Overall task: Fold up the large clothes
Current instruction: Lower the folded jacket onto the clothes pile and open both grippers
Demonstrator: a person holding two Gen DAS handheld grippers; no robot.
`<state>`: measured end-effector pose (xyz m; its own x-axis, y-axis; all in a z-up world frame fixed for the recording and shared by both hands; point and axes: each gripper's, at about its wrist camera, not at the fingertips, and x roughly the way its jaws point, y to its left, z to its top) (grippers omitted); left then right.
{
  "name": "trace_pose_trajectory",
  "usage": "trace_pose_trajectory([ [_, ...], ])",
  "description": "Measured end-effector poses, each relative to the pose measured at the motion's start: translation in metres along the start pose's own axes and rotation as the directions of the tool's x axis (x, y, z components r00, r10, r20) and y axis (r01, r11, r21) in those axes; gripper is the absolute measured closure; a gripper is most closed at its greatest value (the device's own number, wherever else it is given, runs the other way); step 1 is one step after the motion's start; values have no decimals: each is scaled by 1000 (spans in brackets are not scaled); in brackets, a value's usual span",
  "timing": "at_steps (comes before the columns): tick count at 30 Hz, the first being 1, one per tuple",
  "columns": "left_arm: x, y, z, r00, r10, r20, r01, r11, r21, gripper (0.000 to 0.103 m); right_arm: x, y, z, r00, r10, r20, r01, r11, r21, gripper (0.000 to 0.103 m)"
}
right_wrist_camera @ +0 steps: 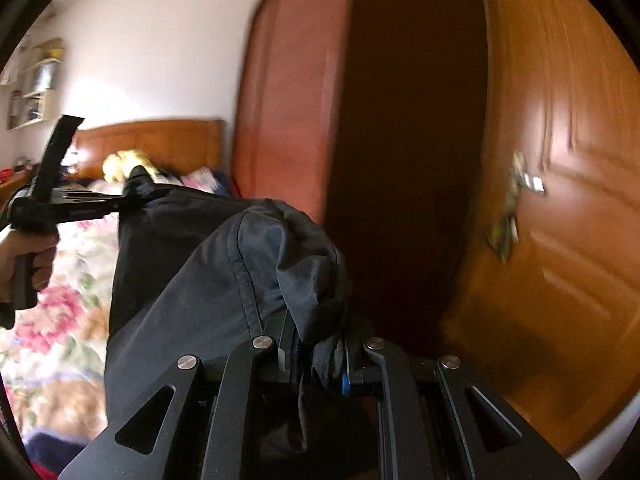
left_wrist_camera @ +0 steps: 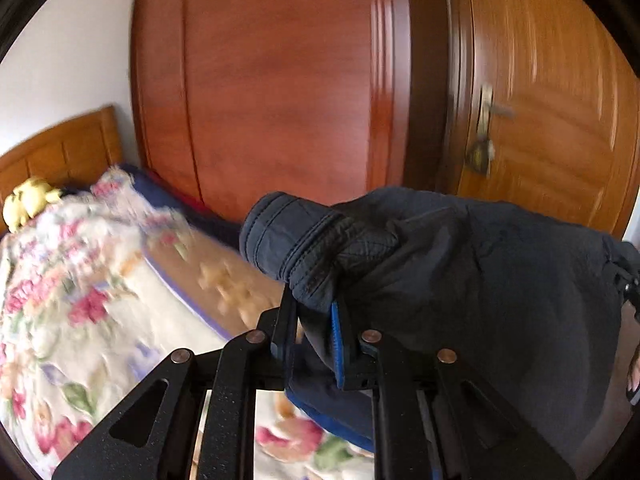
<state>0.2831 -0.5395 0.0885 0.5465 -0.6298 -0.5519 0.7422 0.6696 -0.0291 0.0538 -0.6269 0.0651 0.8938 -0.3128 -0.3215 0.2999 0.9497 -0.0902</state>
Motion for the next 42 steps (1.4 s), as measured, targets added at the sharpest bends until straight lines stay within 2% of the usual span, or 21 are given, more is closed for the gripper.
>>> trace_pose_trajectory([
  [2, 21, -8, -17, 998, 17, -66, -15, 999, 28, 86, 17, -10, -23, 997, -9, -79, 10, 1000, 22, 88],
  [3, 24, -10, -26, 997, 36, -71, -32, 998, 53, 86, 24, -12, -32, 994, -18, -105, 21, 999, 24, 88],
  [5, 22, -13, -36, 998, 14, -69, -8, 997, 82, 84, 33, -14, -46, 991, -42, -128, 46, 998, 30, 86],
  [7, 16, -13, -45, 997, 4, -81, 6, 994, 113, 77, 37, -15, -54, 990, -48, -134, 56, 997, 56, 83],
  [11, -7, -7, -55, 998, -2, -58, 9, 992, 127, 69, 41, -11, -48, 987, -77, -141, 89, 992, 88, 71],
  [13, -18, -3, -58, 999, -16, -50, 21, 994, 106, 66, 34, -11, -43, 986, -87, -140, 102, 990, 98, 56],
  [17, -44, 8, -74, 999, -36, -35, 39, 997, 71, 65, 40, 7, -35, 987, -112, -118, 124, 987, 99, 37],
  [23, -89, 28, -100, 999, -32, -4, 32, 998, 45, 63, 7, 34, -30, 989, -120, -87, 126, 990, 57, 33],
  [29, -139, 46, -125, 999, 4, 32, -5, 999, 41, 62, -28, 74, -33, 996, -54, -70, 59, 996, 62, 26],
  [32, -166, 57, -141, 999, 23, 44, -23, 1000, 18, 57, -42, 96, -36, 998, -10, -66, 15, 998, 68, 21],
  [39, -212, 78, -185, 997, 60, 51, -58, 998, -40, 33, -61, 151, -48, 994, 79, -73, -76, 996, 45, 16],
  [42, -224, 87, -202, 997, 67, 41, -63, 995, -78, 31, -68, 174, -54, 990, 119, -78, -117, 993, 32, 15],
])
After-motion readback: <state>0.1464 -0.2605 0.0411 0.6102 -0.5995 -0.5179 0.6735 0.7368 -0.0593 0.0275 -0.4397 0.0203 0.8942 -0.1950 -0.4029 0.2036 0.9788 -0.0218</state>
